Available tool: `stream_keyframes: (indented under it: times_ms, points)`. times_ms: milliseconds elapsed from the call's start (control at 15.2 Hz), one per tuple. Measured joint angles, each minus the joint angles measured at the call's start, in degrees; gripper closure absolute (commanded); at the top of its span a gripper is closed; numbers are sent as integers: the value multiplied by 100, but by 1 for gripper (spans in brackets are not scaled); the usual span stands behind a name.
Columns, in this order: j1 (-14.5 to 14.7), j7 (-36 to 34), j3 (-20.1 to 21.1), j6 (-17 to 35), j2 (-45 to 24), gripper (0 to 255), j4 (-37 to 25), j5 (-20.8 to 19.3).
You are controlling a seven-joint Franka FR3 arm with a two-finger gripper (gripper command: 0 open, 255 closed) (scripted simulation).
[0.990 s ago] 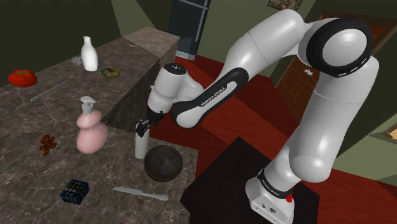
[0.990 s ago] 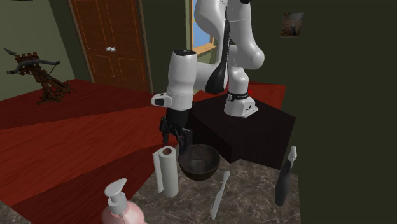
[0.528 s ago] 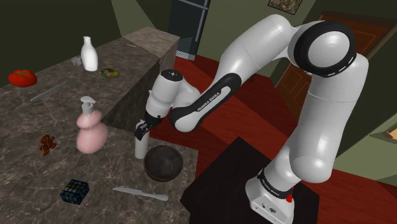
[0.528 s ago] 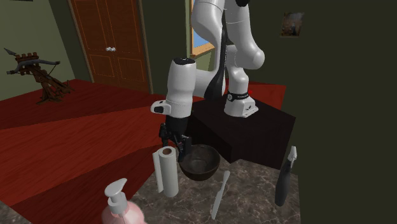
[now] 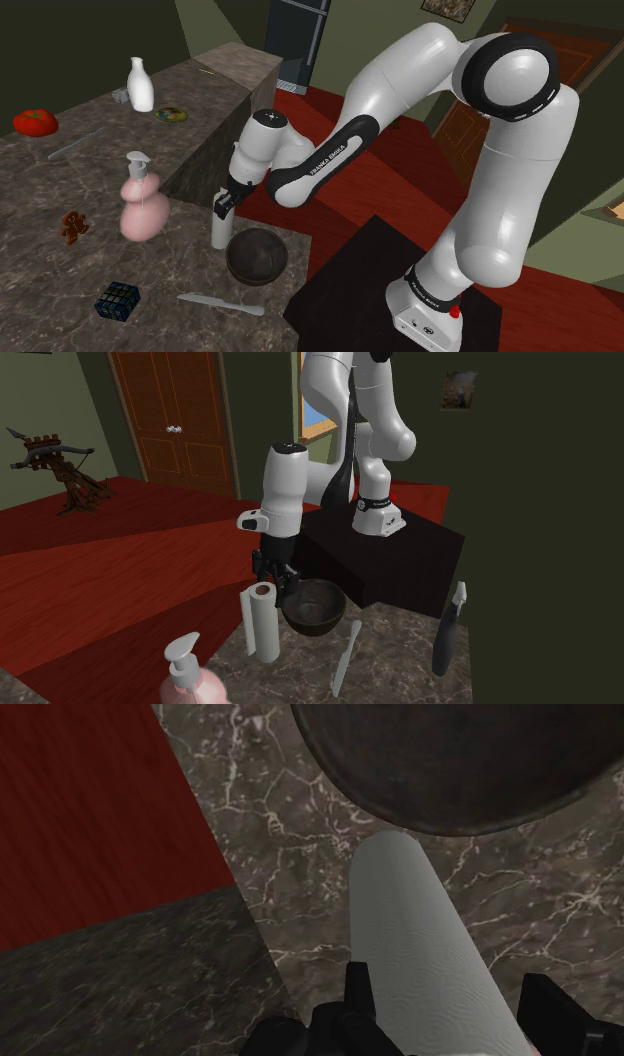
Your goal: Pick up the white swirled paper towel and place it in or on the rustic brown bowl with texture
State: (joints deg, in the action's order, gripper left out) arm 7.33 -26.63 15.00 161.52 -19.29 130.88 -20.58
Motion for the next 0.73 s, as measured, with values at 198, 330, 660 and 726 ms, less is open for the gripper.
stream_keyframes:
  times_ms: [198, 330, 660, 726]
  points:
    - [0, 0, 0, 0, 0, 255, 0, 0]
    - [0, 0, 0, 0, 0, 255, 0, 0]
    - [-95, 139, 138, -185, 202, 255, 12, 182]
    - [-122, 180, 178, -240, 272, 255, 24, 239]
